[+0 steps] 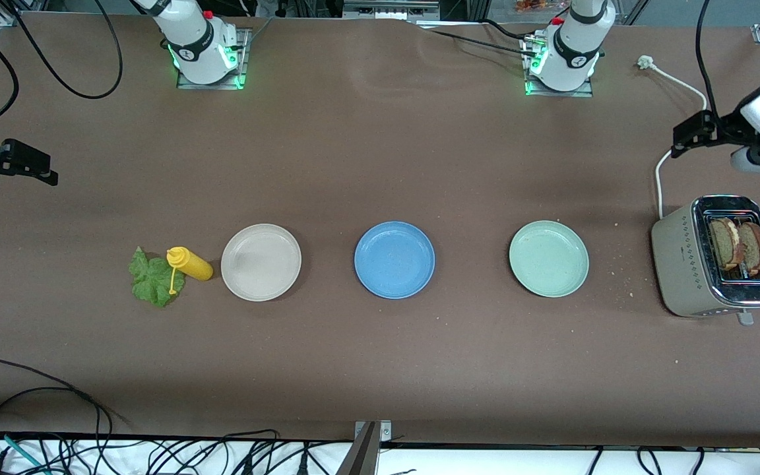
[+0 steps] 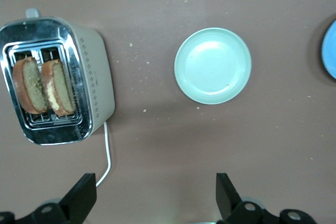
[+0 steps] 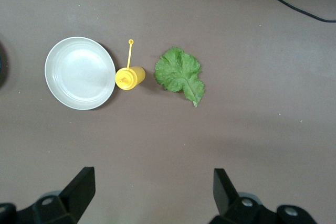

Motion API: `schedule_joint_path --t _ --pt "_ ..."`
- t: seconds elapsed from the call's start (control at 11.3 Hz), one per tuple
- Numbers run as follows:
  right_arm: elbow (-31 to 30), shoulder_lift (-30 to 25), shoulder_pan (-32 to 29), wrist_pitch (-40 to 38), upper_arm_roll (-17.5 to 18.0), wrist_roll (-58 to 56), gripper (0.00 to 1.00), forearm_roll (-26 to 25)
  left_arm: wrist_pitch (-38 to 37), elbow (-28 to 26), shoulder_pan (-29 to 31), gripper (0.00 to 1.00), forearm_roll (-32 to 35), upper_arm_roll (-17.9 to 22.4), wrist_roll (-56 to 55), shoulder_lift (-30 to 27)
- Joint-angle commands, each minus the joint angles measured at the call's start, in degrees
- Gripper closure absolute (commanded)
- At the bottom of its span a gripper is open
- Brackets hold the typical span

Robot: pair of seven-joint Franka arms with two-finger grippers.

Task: Make sandwich in blue plate with both arms
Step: 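Reach the left gripper down into the toaster and grasp a bread slice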

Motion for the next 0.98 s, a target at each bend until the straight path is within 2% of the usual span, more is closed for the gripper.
schedule_joint_path --t 0.0,0.18,0.27,0.44,0.62,0.89 --pt "-0.92 -0.68 -0.30 0.43 0.18 0.43 0.00 -0.41 0.05 4.30 7.86 0.00 0.55 -0.14 2.32 8.20" --pt "-0.92 -0.68 -0.30 0.34 0.18 0.34 0.00 -0.41 3.28 9.92 10.26 0.00 1.16 -0.14 6.87 15.85" --pt "-0.92 -0.68 -0.30 0.43 0.18 0.43 0.00 -0.41 6.08 10.47 11.05 0.00 1.16 0.04 7.94 18.32" --pt "-0.92 -0.77 -0.21 0.43 0.26 0.52 0.00 -0.06 11.54 9.86 12.99 0.00 1.60 0.04 8.13 20.53" --pt "-0.92 -0.68 -0.30 0.43 0.18 0.43 0.00 0.03 14.27 9.77 13.87 0.00 5.36 -0.05 9.09 24.21" --pt "-0.92 -0.68 -0.30 0.43 0.18 0.43 0.00 0.03 14.64 8.46 15.80 0.02 4.77 -0.05 9.71 25.99"
